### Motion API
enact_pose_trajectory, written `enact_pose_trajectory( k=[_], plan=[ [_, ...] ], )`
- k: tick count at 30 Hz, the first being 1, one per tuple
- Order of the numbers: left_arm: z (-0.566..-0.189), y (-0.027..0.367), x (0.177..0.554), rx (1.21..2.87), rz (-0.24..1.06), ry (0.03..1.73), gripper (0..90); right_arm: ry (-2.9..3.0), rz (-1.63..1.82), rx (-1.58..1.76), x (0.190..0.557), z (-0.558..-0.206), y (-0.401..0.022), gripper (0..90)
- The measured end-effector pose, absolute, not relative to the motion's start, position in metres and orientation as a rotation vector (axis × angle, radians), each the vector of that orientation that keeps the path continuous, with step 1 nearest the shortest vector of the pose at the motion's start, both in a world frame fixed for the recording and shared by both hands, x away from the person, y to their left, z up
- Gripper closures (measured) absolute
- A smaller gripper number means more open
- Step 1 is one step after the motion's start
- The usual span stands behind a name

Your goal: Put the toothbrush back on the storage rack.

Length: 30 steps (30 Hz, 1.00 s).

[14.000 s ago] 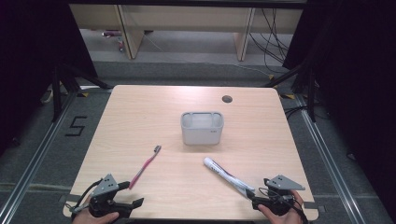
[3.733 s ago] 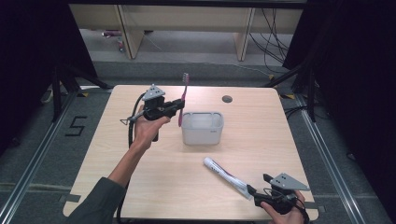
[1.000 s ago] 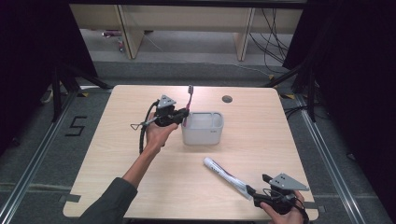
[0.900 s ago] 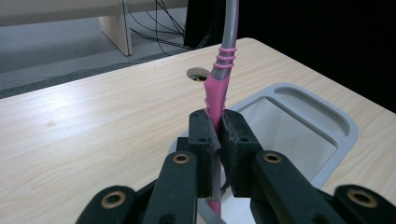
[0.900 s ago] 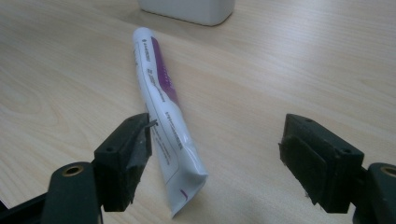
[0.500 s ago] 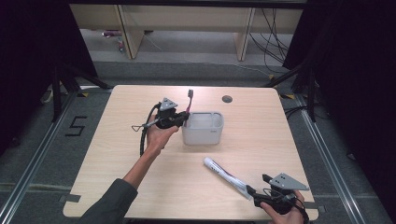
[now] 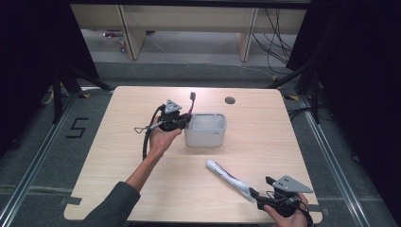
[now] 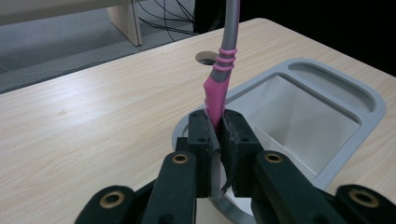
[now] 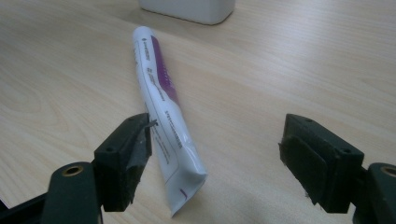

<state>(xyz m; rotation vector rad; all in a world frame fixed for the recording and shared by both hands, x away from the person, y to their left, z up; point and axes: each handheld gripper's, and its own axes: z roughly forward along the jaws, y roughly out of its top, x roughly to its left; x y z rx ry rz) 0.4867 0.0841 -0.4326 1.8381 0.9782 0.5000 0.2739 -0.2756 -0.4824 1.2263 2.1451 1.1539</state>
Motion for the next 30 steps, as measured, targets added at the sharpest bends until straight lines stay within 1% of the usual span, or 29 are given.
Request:
enact_pose_trajectory(
  k=[3,8,11,12,13,20,27,30],
  plan=[
    [-0.431,0.085,0.486,1.861,0.519,0.969,81.8,2.147,1.153,1.231,0.274,-0.482,-0.275,25.3],
    [-0.43,0.083,0.486,1.848,0.53,0.973,80.8,2.146,1.155,1.231,0.274,-0.482,-0.276,25.3],
    [-0.43,0.083,0.486,1.85,0.536,0.969,77.4,2.146,1.155,1.232,0.274,-0.482,-0.276,25.3],
    [-0.43,0.083,0.485,1.849,0.54,0.965,79.5,2.146,1.155,1.231,0.274,-0.482,-0.276,25.3],
    [-0.43,0.082,0.485,1.849,0.542,0.965,79.5,2.147,1.155,1.232,0.274,-0.482,-0.275,25.3],
    [-0.425,0.083,0.483,1.839,0.561,0.958,76.5,2.147,1.154,1.231,0.274,-0.483,-0.276,25.3],
    [-0.419,0.086,0.479,1.834,0.563,0.957,71.3,2.156,1.164,1.248,0.274,-0.483,-0.275,25.3],
    [-0.415,0.088,0.476,1.813,0.551,0.976,65.1,2.144,1.152,1.232,0.274,-0.482,-0.276,25.3]
  ],
)
